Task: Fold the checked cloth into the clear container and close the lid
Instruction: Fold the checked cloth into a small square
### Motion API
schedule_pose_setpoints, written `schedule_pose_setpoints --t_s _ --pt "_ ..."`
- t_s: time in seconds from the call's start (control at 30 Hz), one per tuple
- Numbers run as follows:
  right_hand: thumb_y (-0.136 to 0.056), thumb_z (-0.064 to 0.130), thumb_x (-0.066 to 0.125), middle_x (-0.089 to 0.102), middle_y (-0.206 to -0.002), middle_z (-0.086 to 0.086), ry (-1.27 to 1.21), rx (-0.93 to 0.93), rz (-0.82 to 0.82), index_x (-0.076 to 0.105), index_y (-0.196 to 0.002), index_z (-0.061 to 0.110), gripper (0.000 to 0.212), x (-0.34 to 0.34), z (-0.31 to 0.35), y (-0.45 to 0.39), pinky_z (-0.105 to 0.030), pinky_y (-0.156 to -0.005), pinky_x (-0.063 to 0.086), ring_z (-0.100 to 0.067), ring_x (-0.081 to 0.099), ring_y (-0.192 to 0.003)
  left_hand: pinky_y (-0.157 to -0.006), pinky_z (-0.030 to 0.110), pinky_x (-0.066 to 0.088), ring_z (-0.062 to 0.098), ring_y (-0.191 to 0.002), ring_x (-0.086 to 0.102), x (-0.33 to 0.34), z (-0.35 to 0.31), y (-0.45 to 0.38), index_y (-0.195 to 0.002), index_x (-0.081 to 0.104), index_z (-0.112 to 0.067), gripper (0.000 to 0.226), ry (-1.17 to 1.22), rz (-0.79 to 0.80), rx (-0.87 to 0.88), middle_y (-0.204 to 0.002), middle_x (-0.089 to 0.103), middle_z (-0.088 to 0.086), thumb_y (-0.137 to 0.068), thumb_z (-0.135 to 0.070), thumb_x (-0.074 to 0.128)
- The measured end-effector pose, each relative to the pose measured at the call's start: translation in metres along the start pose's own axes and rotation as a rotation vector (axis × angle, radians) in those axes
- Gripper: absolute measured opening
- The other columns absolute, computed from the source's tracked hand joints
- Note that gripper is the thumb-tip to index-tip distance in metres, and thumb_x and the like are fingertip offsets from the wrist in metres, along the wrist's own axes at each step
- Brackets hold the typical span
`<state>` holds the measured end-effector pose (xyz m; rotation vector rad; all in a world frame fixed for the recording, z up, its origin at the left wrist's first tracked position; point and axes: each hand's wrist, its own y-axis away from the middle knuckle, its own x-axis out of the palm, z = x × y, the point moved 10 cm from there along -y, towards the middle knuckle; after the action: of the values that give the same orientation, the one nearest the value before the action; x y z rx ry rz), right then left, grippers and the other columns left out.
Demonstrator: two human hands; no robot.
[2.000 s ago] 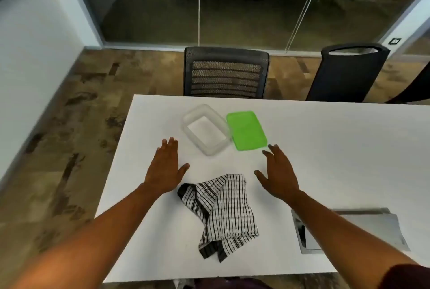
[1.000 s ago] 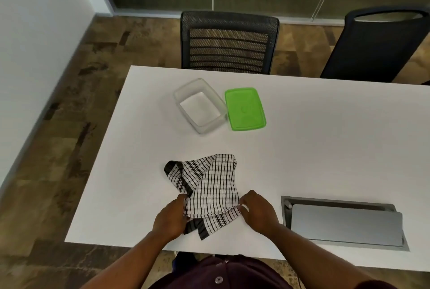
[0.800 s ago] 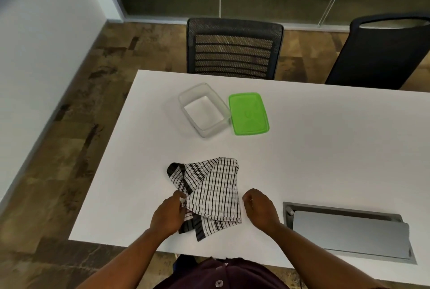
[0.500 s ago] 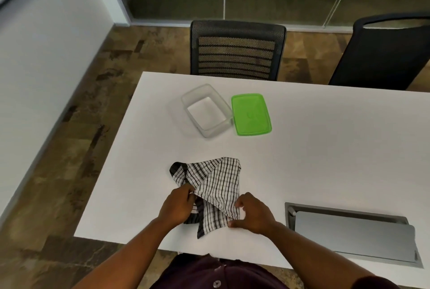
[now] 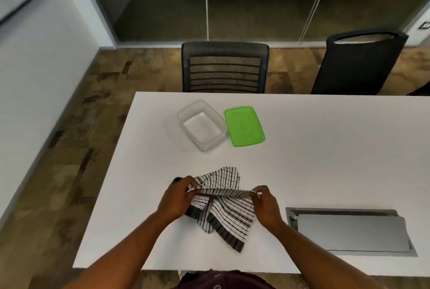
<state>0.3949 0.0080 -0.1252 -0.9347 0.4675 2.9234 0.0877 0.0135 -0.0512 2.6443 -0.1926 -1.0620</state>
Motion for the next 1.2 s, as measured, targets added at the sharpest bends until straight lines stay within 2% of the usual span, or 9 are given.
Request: schedule_pose_setpoints --t_s 0.17,0.33,0.4,0.5,0.6,0.8,0.97,1.1,1.2 --pt "-0.083 0.015 0.083 0.075 -0.090 0.004 -0.294 0.064 -0.183 0.071 -0.093 0.016 0.016 -0.034 0.020 -0.017 -0.030 -0.072 0.055 -0.010 0.070 -0.074 -0.068 0.023 0.053 0.002 -0.073 0.067 -0.056 0.003 -0.017 -0.081 0.071 -0.029 0.012 0.158 -0.110 -0.018 -0.081 0.073 -0.008 -0.084 -0.019 0.078" --pt "-0.068 0.009 0.091 0.075 -0.080 -0.012 -0.525 0.077 -0.113 0.078 -0.093 0.010 0.028 -0.047 0.036 -0.028 -0.030 -0.074 0.059 -0.028 0.072 -0.081 -0.076 0.038 0.063 0.029 -0.084 0.074 -0.102 0.019 -0.028 -0.092 0.077 -0.011 0.018 0.489 -0.196 -0.096 -0.091 0.075 0.010 -0.081 0.003 0.076" --pt "-0.071 -0.006 0.085 0.079 -0.085 -0.008 -0.477 0.071 -0.070 0.078 -0.094 0.009 0.029 -0.046 0.046 -0.031 -0.022 -0.074 0.059 -0.025 0.075 -0.086 -0.082 0.043 0.062 0.032 -0.089 0.074 -0.115 0.025 -0.034 -0.094 0.078 -0.008 0.016 0.612 -0.210 -0.110 -0.092 0.077 0.014 -0.083 0.003 0.074" --pt "-0.073 0.003 0.087 0.080 -0.091 -0.001 -0.245 -0.051 -0.075 0.081 -0.097 0.011 0.026 -0.050 0.066 -0.035 -0.020 -0.083 0.057 -0.011 0.076 -0.087 -0.085 0.042 0.061 0.031 -0.094 0.072 -0.131 0.020 -0.039 -0.098 0.077 -0.006 0.011 0.709 -0.233 -0.075 -0.096 0.076 0.016 -0.088 -0.003 0.071" --pt "-0.081 0.018 0.083 0.080 -0.087 0.005 0.066 -0.219 -0.140 0.083 -0.091 0.017 0.010 -0.061 0.085 -0.035 -0.005 -0.076 0.048 -0.004 0.072 -0.082 -0.089 0.042 0.058 0.026 -0.097 0.071 -0.143 0.016 -0.044 -0.100 0.073 -0.014 0.009 0.723 -0.263 -0.041 -0.101 0.076 0.011 -0.095 -0.014 0.065" --pt "-0.087 0.033 0.076 0.072 -0.075 0.013 0.214 -0.156 -0.161 0.078 -0.081 0.027 0.009 -0.072 0.083 -0.034 -0.033 -0.072 0.054 -0.012 0.070 -0.078 -0.088 0.034 0.055 0.021 -0.099 0.069 -0.167 0.002 -0.053 -0.106 0.068 -0.016 0.018 0.650 -0.278 0.038 -0.105 0.073 0.006 -0.101 -0.026 0.054" --pt "-0.084 0.032 0.081 0.068 -0.062 0.005 -0.260 -0.064 -0.294 0.072 -0.068 0.014 0.026 -0.098 0.092 -0.015 -0.030 -0.062 0.046 -0.009 0.058 -0.059 -0.090 0.034 0.055 0.018 -0.097 0.067 -0.197 0.013 -0.058 -0.108 0.068 -0.017 0.018 0.715 -0.388 -0.001 -0.104 0.072 0.002 -0.101 -0.027 0.056" --pt "-0.078 0.015 0.083 0.068 -0.074 -0.009 -0.730 -0.024 -0.299 0.073 -0.080 0.002 0.016 -0.103 0.117 -0.005 -0.035 -0.071 0.047 -0.020 0.060 -0.073 -0.090 0.034 0.054 0.017 -0.095 0.068 -0.196 0.017 -0.063 -0.107 0.070 -0.015 0.020 0.790 -0.336 -0.026 -0.103 0.073 0.003 -0.100 -0.028 0.057" --pt "-0.068 0.018 0.085 0.072 -0.082 -0.011 -0.933 -0.004 -0.232 0.073 -0.084 0.007 0.023 -0.101 0.142 -0.003 -0.035 -0.075 0.056 -0.023 0.067 -0.077 -0.077 0.030 0.051 0.014 -0.081 0.063 -0.192 0.006 -0.063 -0.095 0.069 -0.015 0.027 0.862 -0.291 -0.026 -0.089 0.070 0.002 -0.104 -0.030 0.049"
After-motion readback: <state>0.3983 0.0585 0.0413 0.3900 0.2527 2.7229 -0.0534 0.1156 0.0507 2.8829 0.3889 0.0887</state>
